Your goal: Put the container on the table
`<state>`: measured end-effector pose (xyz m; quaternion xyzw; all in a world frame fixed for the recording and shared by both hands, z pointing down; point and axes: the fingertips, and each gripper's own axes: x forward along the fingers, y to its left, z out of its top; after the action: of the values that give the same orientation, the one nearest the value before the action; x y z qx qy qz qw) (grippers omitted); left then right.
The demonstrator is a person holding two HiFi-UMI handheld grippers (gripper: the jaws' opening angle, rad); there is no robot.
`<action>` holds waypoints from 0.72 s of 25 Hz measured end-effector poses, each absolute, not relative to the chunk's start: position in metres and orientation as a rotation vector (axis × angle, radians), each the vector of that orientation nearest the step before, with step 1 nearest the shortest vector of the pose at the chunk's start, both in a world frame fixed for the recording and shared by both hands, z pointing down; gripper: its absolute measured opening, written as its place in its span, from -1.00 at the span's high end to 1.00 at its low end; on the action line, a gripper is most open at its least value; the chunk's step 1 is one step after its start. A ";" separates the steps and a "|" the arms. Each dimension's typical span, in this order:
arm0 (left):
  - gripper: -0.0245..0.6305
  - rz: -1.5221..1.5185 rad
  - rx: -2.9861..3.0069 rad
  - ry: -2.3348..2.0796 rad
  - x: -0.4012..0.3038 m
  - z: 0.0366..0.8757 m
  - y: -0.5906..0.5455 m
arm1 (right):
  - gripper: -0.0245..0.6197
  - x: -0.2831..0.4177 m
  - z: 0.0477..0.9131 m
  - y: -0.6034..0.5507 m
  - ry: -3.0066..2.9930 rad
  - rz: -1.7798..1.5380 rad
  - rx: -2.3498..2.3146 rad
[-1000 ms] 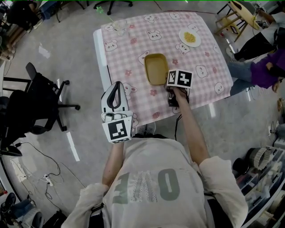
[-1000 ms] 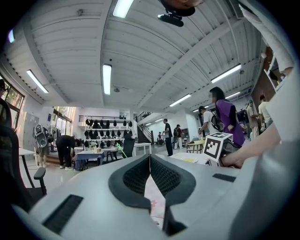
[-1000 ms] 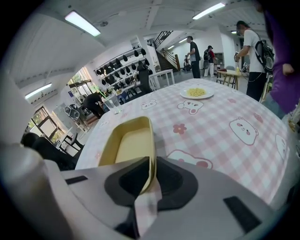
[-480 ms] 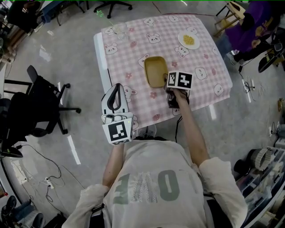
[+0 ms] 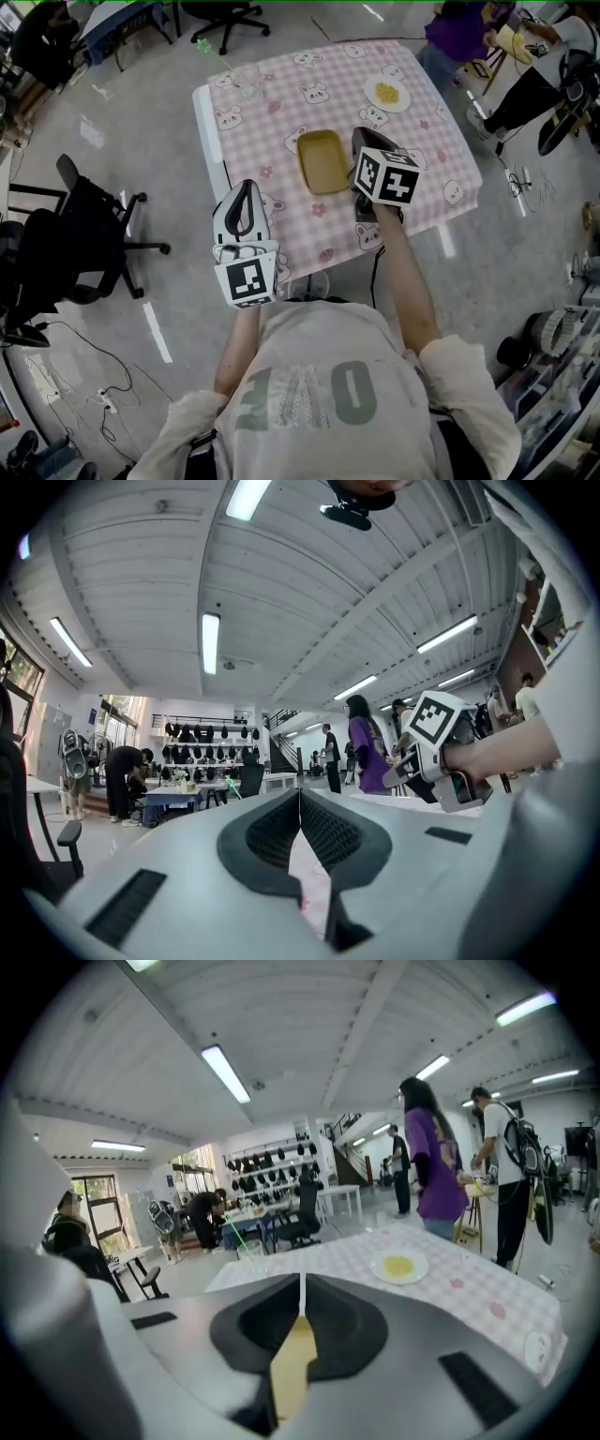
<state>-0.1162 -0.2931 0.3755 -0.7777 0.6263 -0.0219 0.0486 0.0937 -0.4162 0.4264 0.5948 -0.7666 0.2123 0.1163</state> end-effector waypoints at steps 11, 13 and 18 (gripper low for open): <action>0.84 0.051 -2.378 1.852 -0.110 0.327 -0.299 | 0.82 0.090 0.338 -0.352 -2.471 0.153 1.899; 0.84 0.069 -2.372 1.838 -0.110 0.319 -0.299 | 0.82 0.090 0.337 -0.335 -2.472 0.113 1.922; 0.84 0.097 -2.355 1.801 -0.105 0.310 -0.297 | 0.82 0.094 0.348 -0.304 -2.498 0.152 1.964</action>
<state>-0.1049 -0.2970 0.3098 -0.7910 0.6047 0.0327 0.0874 0.0941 -0.3039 0.3480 0.6174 -0.7850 0.0477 -0.0197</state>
